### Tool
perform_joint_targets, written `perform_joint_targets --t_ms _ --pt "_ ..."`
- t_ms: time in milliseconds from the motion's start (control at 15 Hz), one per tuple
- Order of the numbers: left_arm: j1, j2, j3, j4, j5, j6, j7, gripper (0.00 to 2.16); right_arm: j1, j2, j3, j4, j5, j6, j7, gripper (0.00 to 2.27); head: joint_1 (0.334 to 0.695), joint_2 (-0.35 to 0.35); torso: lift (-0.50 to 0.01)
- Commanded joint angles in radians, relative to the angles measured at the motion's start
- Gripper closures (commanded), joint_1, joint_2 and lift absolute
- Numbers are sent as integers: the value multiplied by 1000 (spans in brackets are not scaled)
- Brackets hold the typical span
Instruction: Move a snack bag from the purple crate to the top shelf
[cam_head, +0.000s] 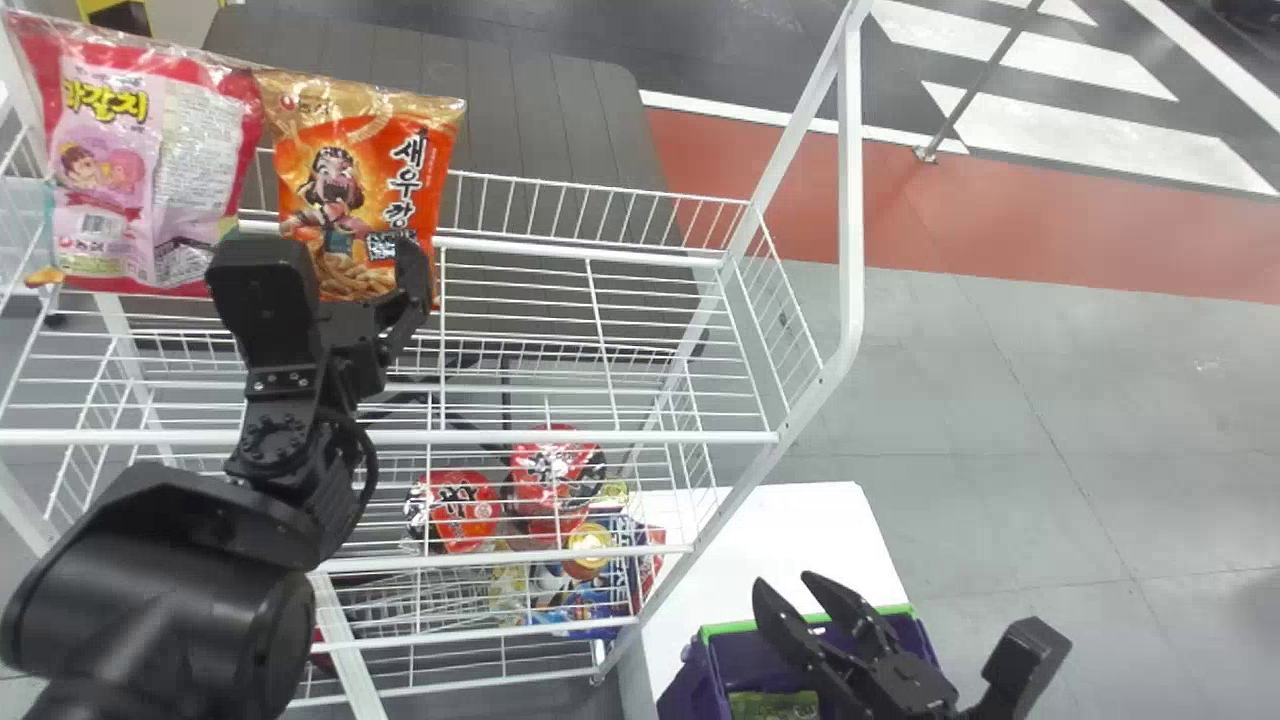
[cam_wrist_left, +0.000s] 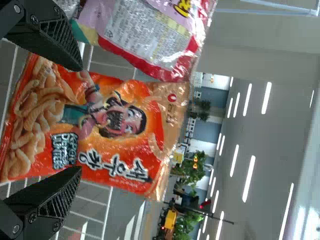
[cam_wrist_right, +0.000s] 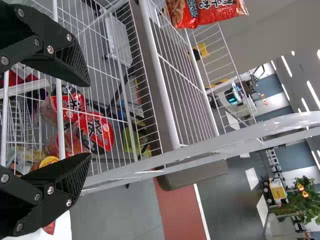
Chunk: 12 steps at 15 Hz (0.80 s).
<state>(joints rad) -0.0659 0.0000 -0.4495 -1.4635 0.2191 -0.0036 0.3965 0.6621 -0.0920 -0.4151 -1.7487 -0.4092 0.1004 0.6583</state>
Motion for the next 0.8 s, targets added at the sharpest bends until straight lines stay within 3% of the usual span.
perform_joint_targets --t_ms 0,133,400,600,733 --pt "109 -3 15 -244 -109 218 1 124 -25 0 2 5 17 -18 0 383 695 -350 0" --pt "229 9 41 -420 -187 304 -13 124 -42 1 10 -11 40 -52 -2 76 695 -350 0" --pt "474 130 117 -681 -213 328 -15 124 -39 1 35 -89 61 -86 -25 49 695 -342 0" --pt "673 140 199 -745 -213 83 -1 124 17 3 91 -259 90 -80 -115 76 695 -257 0" --pt "761 167 198 -710 -244 -255 73 124 70 3 165 -417 151 -52 -195 80 695 -204 0"
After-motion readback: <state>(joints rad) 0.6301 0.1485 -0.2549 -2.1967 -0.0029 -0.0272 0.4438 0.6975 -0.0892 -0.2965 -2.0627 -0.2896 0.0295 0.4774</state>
